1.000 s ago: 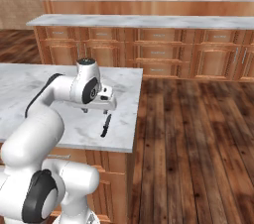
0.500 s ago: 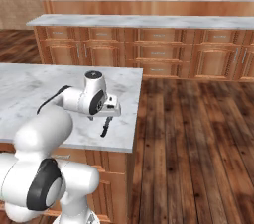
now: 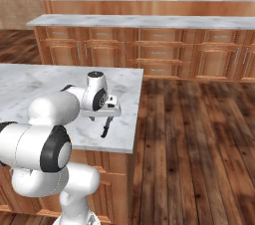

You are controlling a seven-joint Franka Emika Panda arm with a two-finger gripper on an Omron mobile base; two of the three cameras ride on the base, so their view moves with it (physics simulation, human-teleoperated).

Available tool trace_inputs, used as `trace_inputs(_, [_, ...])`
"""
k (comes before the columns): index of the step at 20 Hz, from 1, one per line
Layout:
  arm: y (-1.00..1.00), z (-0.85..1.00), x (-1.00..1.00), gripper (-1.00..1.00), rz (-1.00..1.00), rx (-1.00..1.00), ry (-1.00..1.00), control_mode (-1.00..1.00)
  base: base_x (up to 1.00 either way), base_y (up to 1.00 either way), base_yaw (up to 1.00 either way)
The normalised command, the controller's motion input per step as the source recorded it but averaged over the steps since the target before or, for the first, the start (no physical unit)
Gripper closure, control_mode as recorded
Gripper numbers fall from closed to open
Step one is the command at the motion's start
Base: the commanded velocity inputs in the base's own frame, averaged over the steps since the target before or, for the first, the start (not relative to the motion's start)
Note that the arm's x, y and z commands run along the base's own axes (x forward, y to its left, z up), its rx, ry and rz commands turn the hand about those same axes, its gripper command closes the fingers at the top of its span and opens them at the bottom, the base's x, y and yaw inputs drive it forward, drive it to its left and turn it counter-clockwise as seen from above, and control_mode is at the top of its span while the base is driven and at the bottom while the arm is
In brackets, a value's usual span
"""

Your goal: Retrieve the butter from the fridge and place it on a plate on the dining table. Then retrieve the butter knife by the fridge and place it near the plate.

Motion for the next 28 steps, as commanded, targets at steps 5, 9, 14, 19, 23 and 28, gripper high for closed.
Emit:
trace_inputs(5, [0.0, -0.42, 0.11, -1.0, -0.02, -0.02, 0.0, -1.0, 0.0, 0.0, 0.0])
trace_inputs(9, [0.0, -0.44, 0.0, -1.0, -0.04, -0.04, 0.0, -1.0, 0.0, 0.0, 0.0])
trace_inputs(14, [0.0, -0.35, 0.0, -1.0, -0.05, -0.02, 0.0, -1.0, 0.0, 0.0, 0.0])
trace_inputs(19, [0.0, -0.26, 0.07, -1.0, -0.03, 0.0, 0.0, -1.0, 0.0, 0.0, 0.0])
trace_inputs(23, [0.0, -0.29, 0.02, -1.0, -0.03, 0.0, 0.0, -1.0, 0.0, 0.0, 0.0])
trace_inputs(28, [0.0, -0.32, 0.0, -1.0, -0.03, 0.0, 0.0, -1.0, 0.0, 0.0, 0.0])
